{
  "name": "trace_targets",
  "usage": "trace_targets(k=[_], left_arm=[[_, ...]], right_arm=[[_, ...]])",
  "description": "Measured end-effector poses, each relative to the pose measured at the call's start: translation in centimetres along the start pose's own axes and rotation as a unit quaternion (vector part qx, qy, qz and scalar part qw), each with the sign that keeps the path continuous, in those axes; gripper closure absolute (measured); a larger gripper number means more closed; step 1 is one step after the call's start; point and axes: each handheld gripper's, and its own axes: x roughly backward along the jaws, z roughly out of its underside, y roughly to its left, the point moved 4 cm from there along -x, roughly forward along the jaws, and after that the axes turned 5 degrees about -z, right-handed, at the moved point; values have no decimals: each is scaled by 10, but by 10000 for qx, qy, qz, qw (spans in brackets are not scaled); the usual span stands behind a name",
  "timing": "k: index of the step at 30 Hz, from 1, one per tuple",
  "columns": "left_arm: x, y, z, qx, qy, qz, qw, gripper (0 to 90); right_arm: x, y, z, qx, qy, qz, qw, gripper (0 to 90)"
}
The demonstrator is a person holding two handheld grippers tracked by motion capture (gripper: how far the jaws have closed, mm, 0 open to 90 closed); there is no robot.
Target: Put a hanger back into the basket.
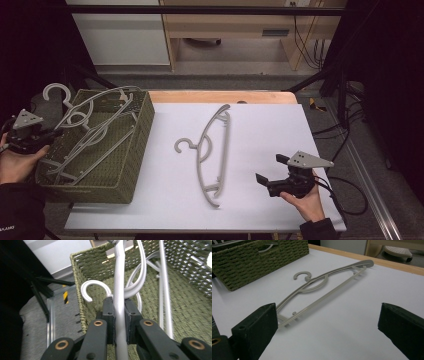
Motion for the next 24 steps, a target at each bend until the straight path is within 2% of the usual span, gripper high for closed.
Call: trace_targets(k=[2, 4, 5, 8, 11, 13, 14, 17, 18, 19, 20, 21, 22, 24], left_arm=[[1, -1, 1, -28, -60, 85, 9999, 820], [-2, -5, 3, -98, 5, 178, 9998, 820], [-4, -7, 4, -155, 89, 142, 9997, 820], [-12, -10, 8, -123, 310, 176, 9993, 820], [-24, -22, 10, -343, 641, 114, 9973, 818], [-30, -29, 10, -348, 764, 175, 9963, 818], [-34, -32, 10, -277, 860, 210, 9957, 817], [-42, -36, 14, -179, 1170, 223, 9927, 812], [-44, -37, 15, -110, 1328, 313, 9906, 809], [-45, -38, 17, -168, 1442, 292, 9890, 806], [-47, -39, 20, -189, 1627, 279, 9861, 794], [-47, -39, 21, -255, 1682, 255, 9851, 770], [-46, -39, 22, -237, 1636, 274, 9859, 745], [-40, -38, 19, -48, 1457, 367, 9886, 718]], right_arm=[[-1, 0, 1, 0, 35, -3, 10000, 29], [-2, 1, 1, -14, 35, -10, 10000, 29], [-2, 1, 1, -16, 36, -11, 10000, 29], [-2, 1, 1, -13, 50, -13, 10000, 29], [-2, 1, 1, -17, 69, -16, 10000, 30], [-2, 1, 1, -16, 71, -13, 10000, 30], [-2, 1, 1, -8, 67, -13, 10000, 30], [-2, 1, 1, -6, 71, -14, 10000, 31], [-2, 1, 1, 2, 79, -19, 10000, 31], [-2, 1, 1, 0, 72, -10, 10000, 31], [-2, 1, 1, 1, 67, -15, 10000, 31], [-2, 1, 1, -9, 65, -10, 10000, 31], [-2, 1, 1, -14, 61, -9, 10000, 30], [-1, 1, 1, -7, 50, 4, 10000, 30]])
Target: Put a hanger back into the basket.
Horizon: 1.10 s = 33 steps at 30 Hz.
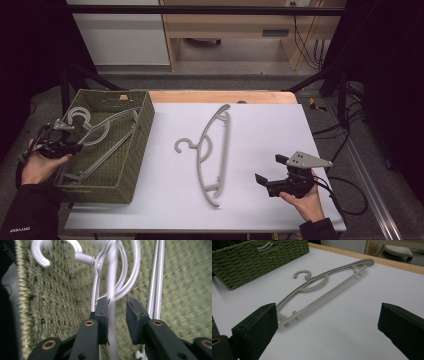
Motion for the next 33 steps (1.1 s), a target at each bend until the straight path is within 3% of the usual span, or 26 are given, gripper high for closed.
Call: trace_targets(k=[4, 7, 9, 11, 15, 18, 20, 21, 23, 28, 33], left_arm=[[18, -2, -6, 85, -341, 23, 9994, 667], [34, -10, -12, 284, -807, 193, 9962, 599], [44, -20, -16, 429, -1145, 353, 9919, 542], [52, -31, -20, 412, -1426, 535, 9875, 506], [64, -56, -29, 413, -1778, 872, 9793, 429], [72, -77, -36, 486, -2060, 1044, 9717, 367], [76, -95, -39, 473, -2264, 1206, 9654, 334], [77, -103, -40, 438, -2329, 1220, 9638, 312], [78, -116, -41, 320, -2401, 1227, 9624, 279], [74, -154, -41, 263, -2509, 1402, 9575, 178], [71, -186, -42, 201, -2533, 1472, 9559, 150]], right_arm=[[1, -1, -1, -14, -113, 61, 9999, 32], [2, -1, -2, -20, -144, 69, 9999, 31], [3, -1, -2, -38, -152, 75, 9998, 31], [3, -2, -3, -29, -164, 79, 9998, 31], [4, -2, -3, -27, -184, 81, 9998, 30], [4, -2, -3, -59, -198, 107, 9997, 30], [3, -2, -3, -62, -204, 127, 9997, 31], [3, -2, -3, -61, -201, 133, 9997, 31], [3, -2, -3, -69, -205, 135, 9997, 30], [2, -3, -2, -42, -180, 174, 9997, 26], [0, -2, -1, -19, -128, 195, 9997, 25]])
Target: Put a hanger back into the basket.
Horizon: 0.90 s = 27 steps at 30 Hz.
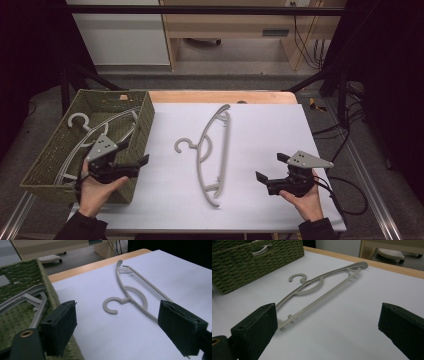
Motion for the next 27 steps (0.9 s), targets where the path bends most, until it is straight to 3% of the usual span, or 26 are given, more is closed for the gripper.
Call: trace_targets(k=[4, 14, 19, 27], left_arm=[[-13, -22, 4, -17, 49, 129, 9999, 141], [-48, -58, 18, -115, 400, 370, 9984, 142], [-68, -75, 26, -61, 603, 571, 9965, 156], [-99, -99, 35, -86, 919, 650, 9936, 196]], right_arm=[[-1, 0, 0, 5, 19, -10, 10000, 28], [-1, 1, 1, -12, 28, 9, 10000, 37], [-1, 1, 1, -23, -9, -6, 10000, 38], [-2, 1, 0, -69, -6, 13, 10000, 41]])
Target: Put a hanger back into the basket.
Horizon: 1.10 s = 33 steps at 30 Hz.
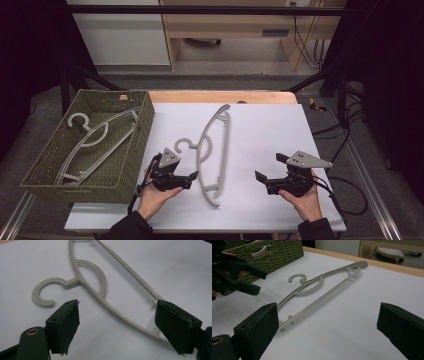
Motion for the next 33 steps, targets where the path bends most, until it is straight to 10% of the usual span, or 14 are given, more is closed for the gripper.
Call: trace_targets(k=[14, 33], left_arm=[[-45, -12, 15, 36, 537, -154, 9984, 337], [-49, -20, 18, -90, 992, -305, 9946, 528]], right_arm=[[-4, 0, 2, 20, 124, 31, 9999, 47], [-2, 0, 2, 28, 166, 38, 9999, 44]])
